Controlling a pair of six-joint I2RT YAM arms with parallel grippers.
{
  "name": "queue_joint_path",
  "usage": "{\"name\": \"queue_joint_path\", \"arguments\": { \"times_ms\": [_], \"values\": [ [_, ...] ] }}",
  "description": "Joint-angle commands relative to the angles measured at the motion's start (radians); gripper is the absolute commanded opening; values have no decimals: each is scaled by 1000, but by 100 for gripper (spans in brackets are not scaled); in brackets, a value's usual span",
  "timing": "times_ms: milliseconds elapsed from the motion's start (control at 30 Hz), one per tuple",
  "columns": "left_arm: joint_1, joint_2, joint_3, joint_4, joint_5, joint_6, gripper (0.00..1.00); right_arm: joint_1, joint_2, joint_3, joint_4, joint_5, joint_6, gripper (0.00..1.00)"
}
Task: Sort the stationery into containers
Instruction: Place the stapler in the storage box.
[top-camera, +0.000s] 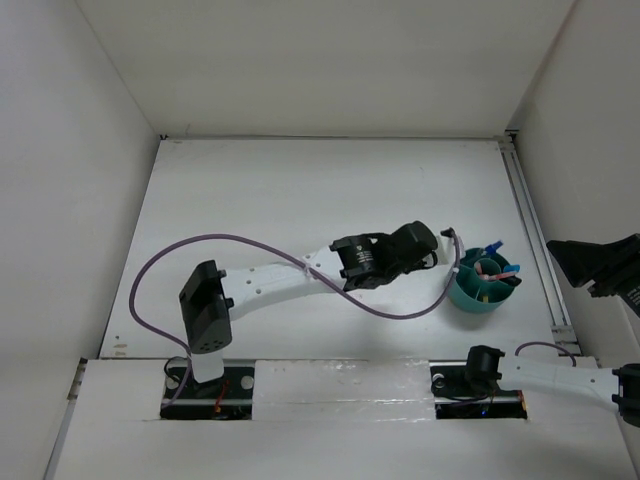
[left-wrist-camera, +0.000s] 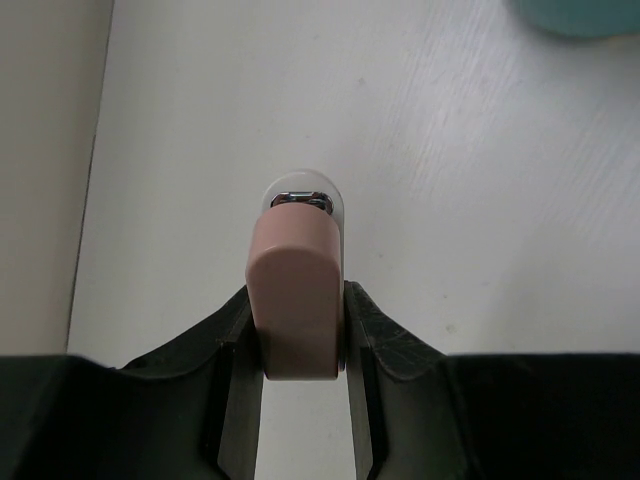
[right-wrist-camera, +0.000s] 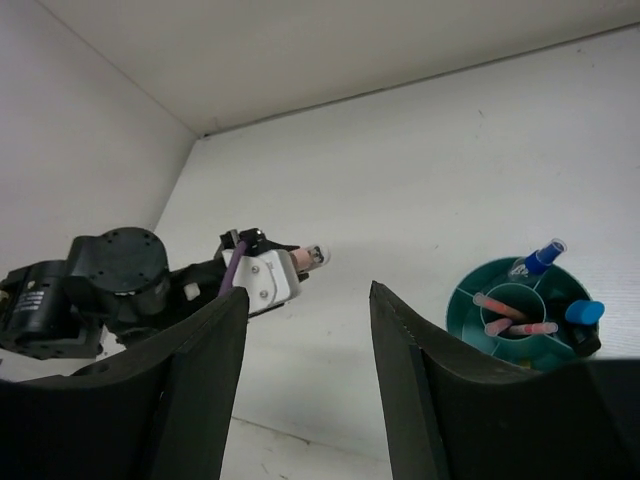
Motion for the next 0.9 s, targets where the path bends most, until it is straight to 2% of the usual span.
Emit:
{"name": "queue_joint_path", "arguments": {
  "times_ms": [0,33,100,133,200,233,333,367,467,667,867],
  "values": [
    [5,-73,87,30,235,3,0,8,22,-11,-8,24,-29,57],
    [14,-50,139,15,273,-15,0,8,22,-11,-8,24,-29,57],
    [23,-50,139,46,345,-32,0,8,12,-24,1,24,-29,57],
    [32,-66,126,71,451,-32,0,8,1,-24,1,24,-29,57],
    [52,-86,52,166,562,-32,0,8,-11,-24,1,15,-29,57],
    [69,-87,32,192,716,-32,0,8,-11,-24,1,14,-29,57],
    [149,-100,-32,295,984,-32,0,8,-11,-14,1,14,-29,57],
    [175,-100,-43,316,1129,-22,0,8,-11,-14,-11,14,-29,57],
    [175,-64,-30,323,1259,73,0,8,-2,7,-20,14,-29,57],
    [184,105,233,133,1445,273,0,8,7,27,-31,24,-38,57],
    [212,193,309,165,1660,342,0,8,7,27,-31,24,-38,57]
  ]
}}
